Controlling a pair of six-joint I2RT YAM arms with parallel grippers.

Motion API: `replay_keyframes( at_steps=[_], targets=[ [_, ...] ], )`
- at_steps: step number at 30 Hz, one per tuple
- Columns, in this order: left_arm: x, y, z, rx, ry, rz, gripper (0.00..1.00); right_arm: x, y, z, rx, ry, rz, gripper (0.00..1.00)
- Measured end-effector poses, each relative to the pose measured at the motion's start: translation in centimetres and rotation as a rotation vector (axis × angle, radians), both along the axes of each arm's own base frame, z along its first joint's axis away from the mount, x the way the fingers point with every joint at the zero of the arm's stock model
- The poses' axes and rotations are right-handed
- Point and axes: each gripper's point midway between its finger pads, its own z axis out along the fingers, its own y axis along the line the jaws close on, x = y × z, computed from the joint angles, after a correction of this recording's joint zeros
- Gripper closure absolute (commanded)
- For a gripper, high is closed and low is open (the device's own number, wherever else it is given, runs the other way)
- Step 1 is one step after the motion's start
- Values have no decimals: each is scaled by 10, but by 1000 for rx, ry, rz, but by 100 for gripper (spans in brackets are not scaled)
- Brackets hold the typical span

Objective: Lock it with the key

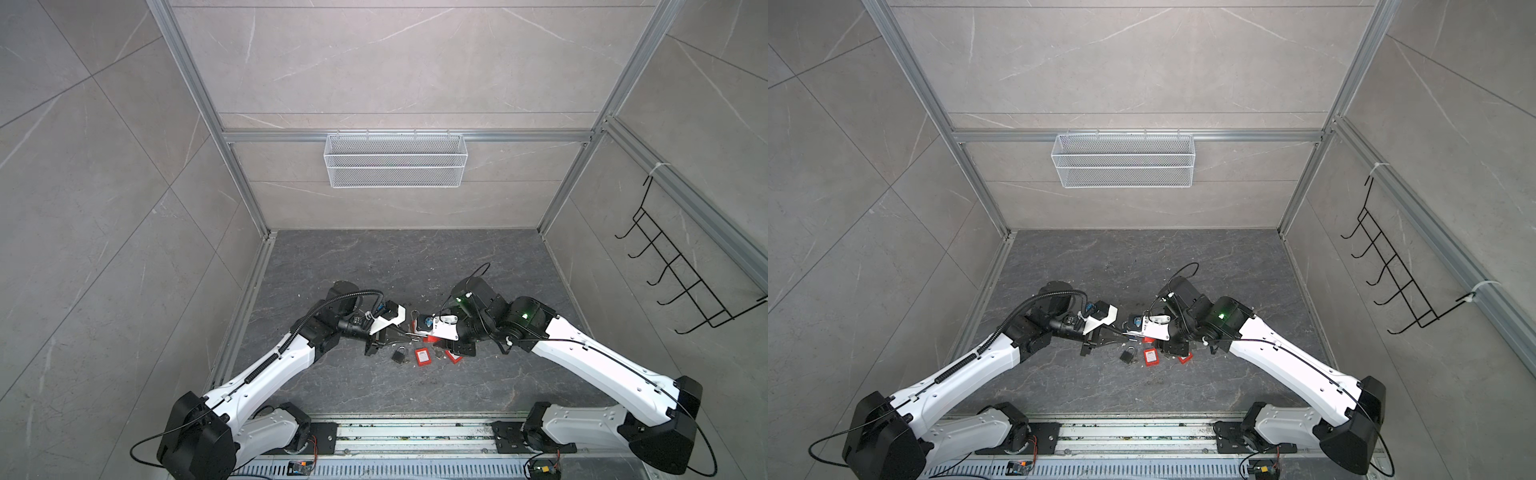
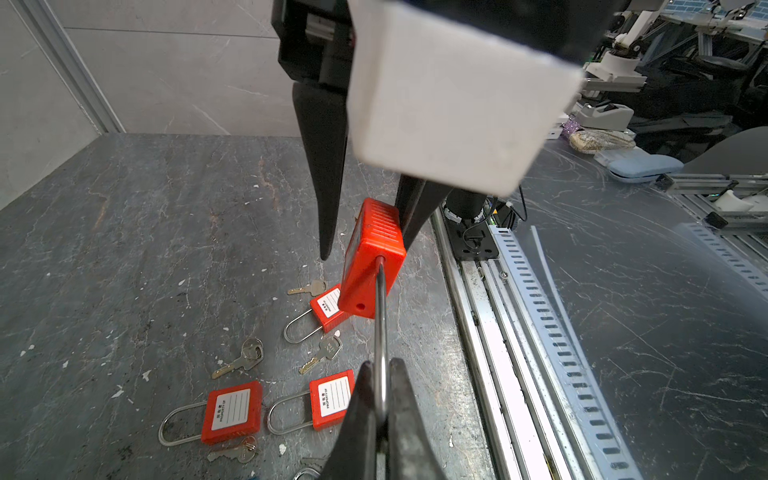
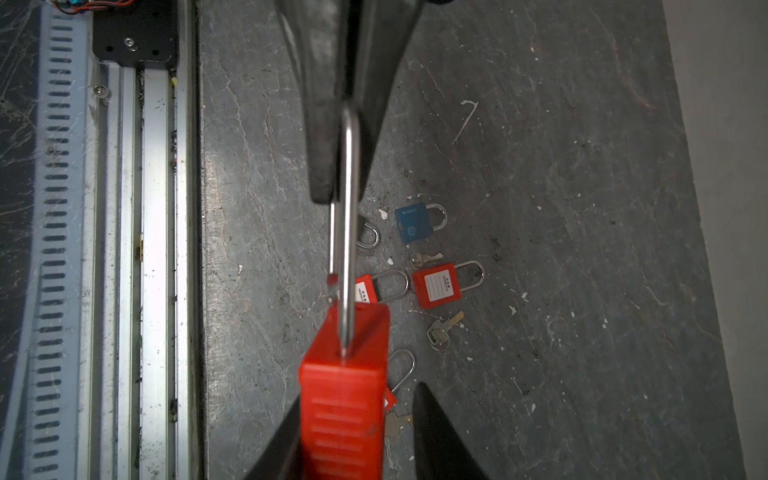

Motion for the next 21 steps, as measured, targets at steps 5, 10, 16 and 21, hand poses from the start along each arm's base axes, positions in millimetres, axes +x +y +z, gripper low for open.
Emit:
replay_keyframes(
  at_steps=[5, 10, 16, 21],
  targets=[
    [-4, -1, 0, -5, -6, -12, 100, -10, -1, 0, -2, 55, 15, 84],
    [-10, -6, 3, -15, -23, -34, 100, -18, -4, 5, -6, 102, 26, 91],
    [-20, -14, 3, -10, -61, -53, 100, -28, -10, 4, -8, 172, 33, 91],
    [-25, -21, 2, -12, -87, -60, 100, -30, -2, 7, 17, 201, 57, 91]
  ],
)
